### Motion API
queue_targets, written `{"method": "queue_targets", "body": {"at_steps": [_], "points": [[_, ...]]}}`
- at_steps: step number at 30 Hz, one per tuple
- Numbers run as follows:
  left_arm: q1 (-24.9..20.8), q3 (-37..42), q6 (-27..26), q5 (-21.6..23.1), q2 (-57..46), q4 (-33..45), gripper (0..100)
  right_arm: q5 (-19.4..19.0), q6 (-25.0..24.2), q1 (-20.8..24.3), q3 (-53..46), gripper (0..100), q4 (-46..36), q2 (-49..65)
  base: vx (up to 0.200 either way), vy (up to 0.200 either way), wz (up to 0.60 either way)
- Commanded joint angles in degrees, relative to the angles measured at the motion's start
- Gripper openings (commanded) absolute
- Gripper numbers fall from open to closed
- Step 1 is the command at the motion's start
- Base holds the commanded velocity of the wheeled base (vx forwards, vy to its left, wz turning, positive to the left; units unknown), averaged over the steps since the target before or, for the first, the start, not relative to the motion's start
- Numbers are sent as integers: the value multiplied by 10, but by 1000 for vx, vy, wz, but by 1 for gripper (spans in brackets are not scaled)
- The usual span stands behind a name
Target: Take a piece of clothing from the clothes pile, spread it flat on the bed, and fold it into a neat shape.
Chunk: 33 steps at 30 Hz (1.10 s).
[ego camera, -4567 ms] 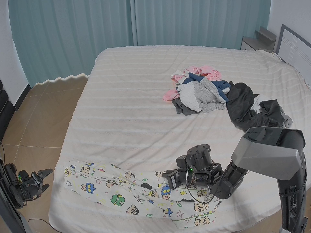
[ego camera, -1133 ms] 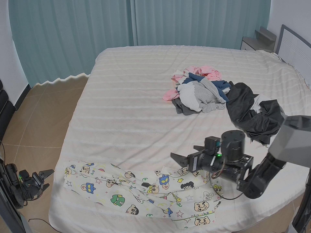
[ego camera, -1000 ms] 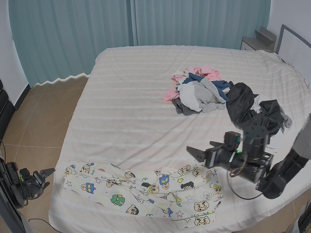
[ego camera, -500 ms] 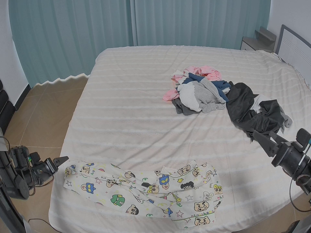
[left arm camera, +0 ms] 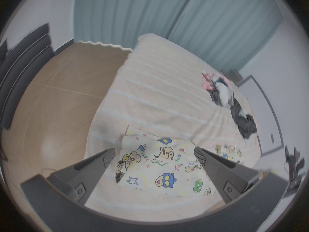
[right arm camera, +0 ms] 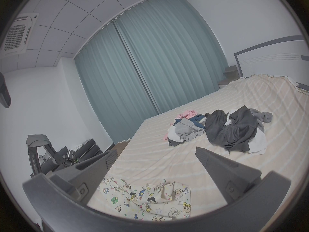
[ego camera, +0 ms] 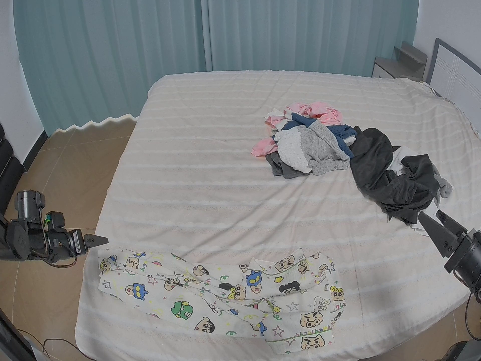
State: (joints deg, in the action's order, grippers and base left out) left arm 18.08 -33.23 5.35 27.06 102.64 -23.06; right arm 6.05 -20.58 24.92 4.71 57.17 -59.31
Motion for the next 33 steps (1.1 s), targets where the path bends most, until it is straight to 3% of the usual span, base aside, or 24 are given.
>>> {"method": "queue_targets", "body": {"at_steps": [1,7,13,19,33], "points": [[3,-56,-61,48,5,53,100,-7,-3,0,-24,100,-15,17,0,0,0],[-9,-70,-97,41,76,47,100,-9,-3,0,-27,100,-15,19,0,0,0],[-9,-73,-145,-8,154,15,100,-14,-3,0,-29,100,-15,20,0,0,0],[-10,-68,-143,-20,208,-48,100,-14,-2,0,-31,100,-15,21,0,0,0],[-22,-64,-138,-14,250,-50,100,-14,4,0,-34,100,-15,21,0,0,0]]}}
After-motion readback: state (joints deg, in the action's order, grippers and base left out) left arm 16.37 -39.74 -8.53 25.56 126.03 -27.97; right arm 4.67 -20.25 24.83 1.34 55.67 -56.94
